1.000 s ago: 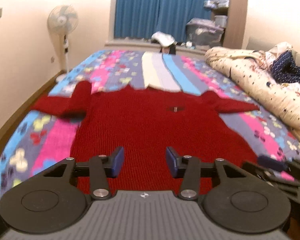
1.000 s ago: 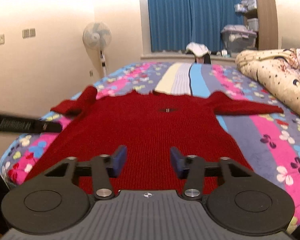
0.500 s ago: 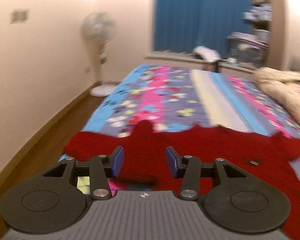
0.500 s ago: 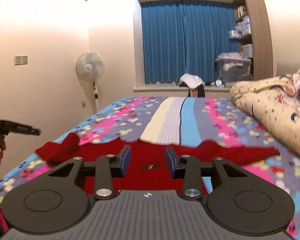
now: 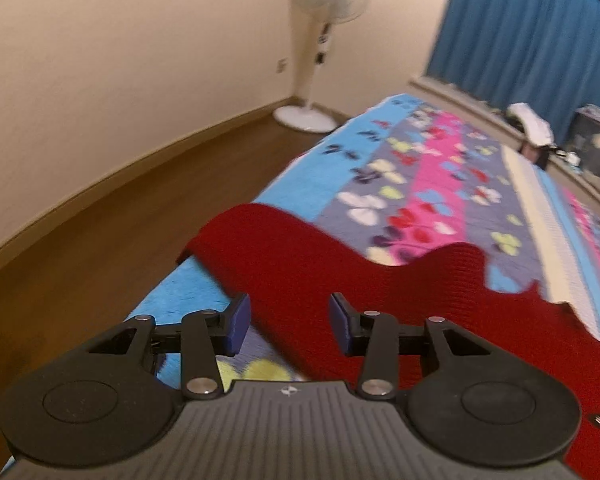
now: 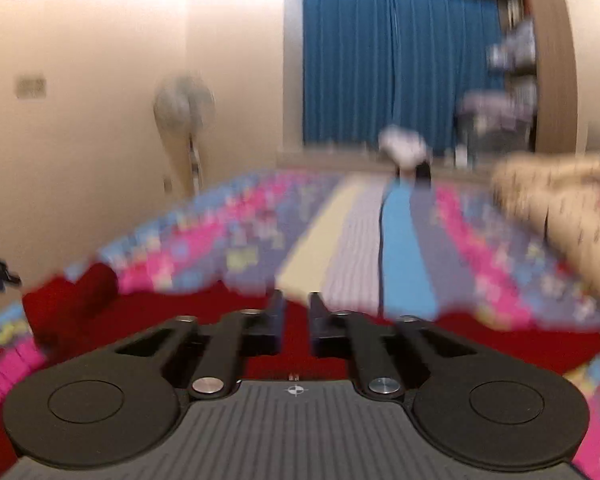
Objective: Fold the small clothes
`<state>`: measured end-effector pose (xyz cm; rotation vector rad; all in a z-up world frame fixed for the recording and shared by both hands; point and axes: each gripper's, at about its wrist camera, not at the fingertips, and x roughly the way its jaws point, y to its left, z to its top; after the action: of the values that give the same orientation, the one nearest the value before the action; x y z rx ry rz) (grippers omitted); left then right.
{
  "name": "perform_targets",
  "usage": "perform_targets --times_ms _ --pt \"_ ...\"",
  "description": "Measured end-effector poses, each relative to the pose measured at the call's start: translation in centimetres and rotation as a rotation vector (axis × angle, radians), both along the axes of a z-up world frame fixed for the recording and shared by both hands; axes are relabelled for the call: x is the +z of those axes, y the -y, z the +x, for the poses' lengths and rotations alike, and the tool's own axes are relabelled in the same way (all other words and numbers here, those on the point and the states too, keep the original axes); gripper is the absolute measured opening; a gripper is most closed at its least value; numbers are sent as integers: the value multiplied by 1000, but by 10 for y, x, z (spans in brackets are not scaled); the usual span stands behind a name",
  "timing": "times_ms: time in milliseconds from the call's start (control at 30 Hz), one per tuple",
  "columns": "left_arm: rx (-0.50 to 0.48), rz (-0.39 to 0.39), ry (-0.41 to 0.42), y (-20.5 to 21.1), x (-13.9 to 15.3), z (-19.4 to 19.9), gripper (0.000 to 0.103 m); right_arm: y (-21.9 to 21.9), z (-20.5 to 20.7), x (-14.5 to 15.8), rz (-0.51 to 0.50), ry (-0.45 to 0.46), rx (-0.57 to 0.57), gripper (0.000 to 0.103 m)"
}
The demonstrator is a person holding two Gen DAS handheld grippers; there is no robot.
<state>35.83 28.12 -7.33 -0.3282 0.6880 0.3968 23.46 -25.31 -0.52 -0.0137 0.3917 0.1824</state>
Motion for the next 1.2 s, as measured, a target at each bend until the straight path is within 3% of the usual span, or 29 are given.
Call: perform_targets --times_ms 100,200,333,367,433,500,567,633,667,767,833,867,933,1000,1067,1100,1133,1200 --pt "57 -28 -8 -17 -13 11 49 -7 24 -18 2 -82 19 6" --pt "121 -89 -28 -30 -28 21 60 -11 33 -24 -1 -115 35 7" --pt "134 -133 -69 -37 -46 30 58 -10 42 -30 31 -160 31 11" --pt "135 -120 -65 -38 -47 31 55 -9 43 -33 42 -168 26 12" --pt "120 -117 -59 -38 -48 36 21 -6 47 -37 63 -180 20 12" --pt "162 -107 -26 -36 -39 30 15 -3 46 -40 56 -184 9 12" --pt "180 -11 65 -20 -13 25 14 -3 49 -43 30 -197 -20 12" --pt "86 125 208 19 24 15 13 1 52 -46 31 -222 -55 12" --pt "13 154 273 39 38 9 13 4 54 -47 47 -233 -71 12" --pt "-341 198 421 119 64 -14 10 14 58 -49 59 -254 -128 12" --pt "-611 166 400 173 59 -23 11 20 60 -50 69 -260 -157 12" --pt "-743 139 338 198 49 -25 11 24 61 -51 83 -266 -169 12" --pt "-911 151 228 241 27 -34 13 30 64 -54 103 -275 -200 12" --pt "-981 190 185 263 18 -48 18 36 68 -57 135 -291 -219 12" --pt "-1020 172 169 266 23 -61 33 42 70 -58 177 -304 -219 16" --pt "-1028 170 163 262 28 -68 39 45 71 -58 195 -308 -221 20" --pt "-1023 183 154 258 34 -72 39 47 72 -59 197 -311 -230 30" --pt "-980 218 121 241 44 -77 39 52 73 -59 230 -319 -222 41"
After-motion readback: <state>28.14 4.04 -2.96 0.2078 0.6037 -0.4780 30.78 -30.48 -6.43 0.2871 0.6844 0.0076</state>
